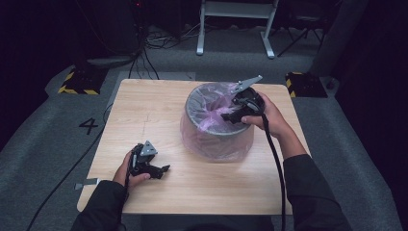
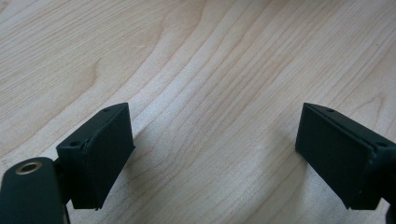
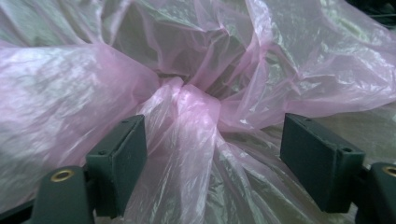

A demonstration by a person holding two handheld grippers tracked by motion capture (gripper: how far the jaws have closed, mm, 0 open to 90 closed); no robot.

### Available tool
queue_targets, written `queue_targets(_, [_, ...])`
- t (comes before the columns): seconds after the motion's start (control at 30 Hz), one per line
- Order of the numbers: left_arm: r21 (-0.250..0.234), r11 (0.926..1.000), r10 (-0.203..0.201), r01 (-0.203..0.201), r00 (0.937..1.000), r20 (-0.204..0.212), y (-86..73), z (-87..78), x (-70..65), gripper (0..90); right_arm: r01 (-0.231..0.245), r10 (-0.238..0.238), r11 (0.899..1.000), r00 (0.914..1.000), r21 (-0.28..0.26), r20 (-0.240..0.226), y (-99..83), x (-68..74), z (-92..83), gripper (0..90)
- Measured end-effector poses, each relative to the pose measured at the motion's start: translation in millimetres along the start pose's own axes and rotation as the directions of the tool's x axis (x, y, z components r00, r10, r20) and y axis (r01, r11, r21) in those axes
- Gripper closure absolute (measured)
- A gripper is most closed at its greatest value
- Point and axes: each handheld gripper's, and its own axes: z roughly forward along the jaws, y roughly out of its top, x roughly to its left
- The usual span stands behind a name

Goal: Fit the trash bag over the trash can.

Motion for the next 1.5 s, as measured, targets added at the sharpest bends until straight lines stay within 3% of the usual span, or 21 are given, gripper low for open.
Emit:
queue_targets(0.07, [0.0, 1.0, -0.002, 0.002, 1.0, 0.001, 0.0, 0.1, -0.2, 11.2, 0.047, -0.049, 0.998, 0.9985, 0.043, 0.026, 2.1, 3.4, 3.7, 22.3])
queue_targets(0.2, [0.0, 1.0, -0.002, 0.002, 1.0, 0.001, 0.0, 0.0, -0.2, 11.2, 0.111, -0.114, 0.99, 0.9933, 0.092, 0.023, 5.7, 8.7, 8.9, 22.7])
queue_targets(0.47, [-0.001, 1.0, -0.003, 0.003, 1.0, 0.002, -0.1, 0.2, -0.1, 11.2, 0.1, -0.1, 0.984, 0.995, 0.15, -0.006, 8.3, 6.8, 13.5, 22.2])
queue_targets(0.6, [0.0, 1.0, -0.001, 0.001, 1.0, 0.002, -0.1, 0.1, 0.0, 11.2, 0.094, -0.095, 0.985, 0.9955, 0.143, 0.001, 7.8, 6.6, 12.8, 22.0])
queue_targets(0.73, [-0.001, 1.0, -0.003, 0.003, 1.0, 0.002, -0.1, 0.1, -0.1, 11.2, 0.073, -0.075, 0.994, 0.9969, 0.085, 0.023, 5.3, 6.6, 8.6, 21.6])
queue_targets(0.83, [0.0, 1.0, 0.0, 0.0, 1.0, 0.001, 0.0, 0.1, 0.1, 11.2, -0.021, 0.022, 1.0, 0.9996, -0.006, 0.02, 1.6, 5.5, 3.0, 21.5])
queue_targets(0.9, [0.0, 1.0, 0.0, 0.0, 1.0, 0.001, 0.0, 0.1, 0.1, 11.2, -0.032, 0.035, 0.999, 0.9976, -0.043, 0.06, -1.5, 5.1, -1.3, 21.3])
queue_targets(1.0, [0.0, 1.0, 0.0, 0.0, 1.0, 0.001, 0.0, 0.1, 0.1, 11.2, -0.062, 0.073, 0.991, 0.9937, -0.121, 0.085, -7.5, 3.1, -12.8, 21.3])
queue_targets(1.17, [0.001, 1.0, 0.001, -0.001, 1.0, 0.001, 0.0, 0.0, 0.2, 11.2, -0.067, 0.094, 0.971, 0.9895, -0.23, 0.109, -17.6, 6.4, -38.2, 21.2])
queue_targets(1.27, [-0.001, 1.0, 0.0, 0.0, 1.0, 0.001, 0.0, 0.1, 0.1, 11.2, -0.089, 0.122, 0.949, 0.9882, -0.304, 0.092, -26.3, 10.3, -58.4, 21.5])
queue_targets(1.5, [0.0, 1.0, 0.0, 0.0, 1.0, 0.001, 0.0, 0.0, 0.1, 11.2, -0.051, 0.098, 0.945, 0.9866, -0.324, 0.13, -47.5, 21.2, -84.4, 21.2])
